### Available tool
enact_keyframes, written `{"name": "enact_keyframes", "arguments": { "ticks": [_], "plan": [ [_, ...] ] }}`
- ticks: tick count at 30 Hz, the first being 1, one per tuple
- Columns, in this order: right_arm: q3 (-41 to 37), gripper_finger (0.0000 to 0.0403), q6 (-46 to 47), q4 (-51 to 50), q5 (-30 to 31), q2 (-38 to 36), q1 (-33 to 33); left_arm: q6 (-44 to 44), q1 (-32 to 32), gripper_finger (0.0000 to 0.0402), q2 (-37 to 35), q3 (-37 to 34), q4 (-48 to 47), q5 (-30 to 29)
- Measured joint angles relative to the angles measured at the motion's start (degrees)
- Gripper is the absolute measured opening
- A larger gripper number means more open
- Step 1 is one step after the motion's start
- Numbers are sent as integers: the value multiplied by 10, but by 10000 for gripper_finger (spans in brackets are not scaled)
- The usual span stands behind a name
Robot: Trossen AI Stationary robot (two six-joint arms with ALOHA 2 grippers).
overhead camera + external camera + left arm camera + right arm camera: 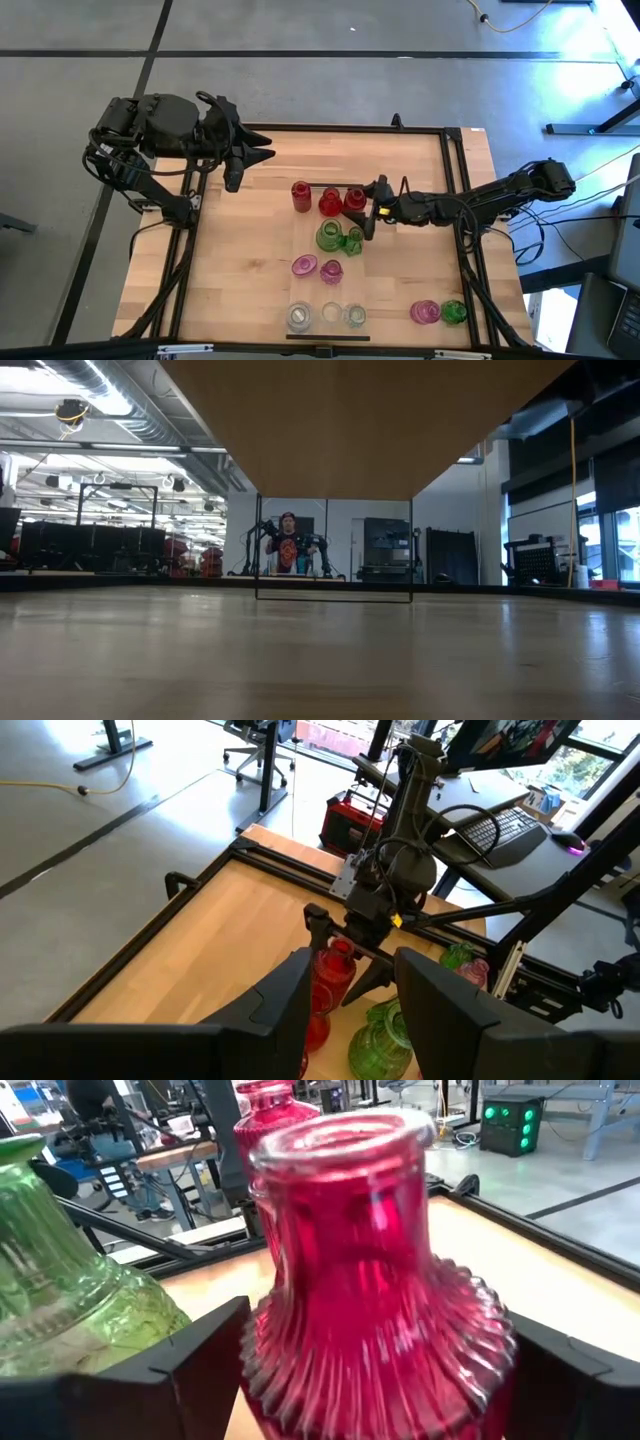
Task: Sort vases onto shelf
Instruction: Put the red vase on the shelf aligned with the other red vases, then put the pink vase on the shelf aligned with the other pink vases
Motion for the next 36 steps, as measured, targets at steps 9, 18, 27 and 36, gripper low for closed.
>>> {"name": "enact_keyframes", "arguments": {
  "ticks": [9,18,27,36],
  "plan": [
    [3,331,-6,3,11,-6,0,0,0,139,0,0,0,0],
    [3,331,-12,1,25,-53,0,14,0,139,0,0,-1,2],
    [3,331,-35,5,41,-105,0,15,0,139,0,0,-10,2],
    [4,331,-53,-35,66,-229,0,-30,-1,139,35,1,-155,-2]
  ]
}}
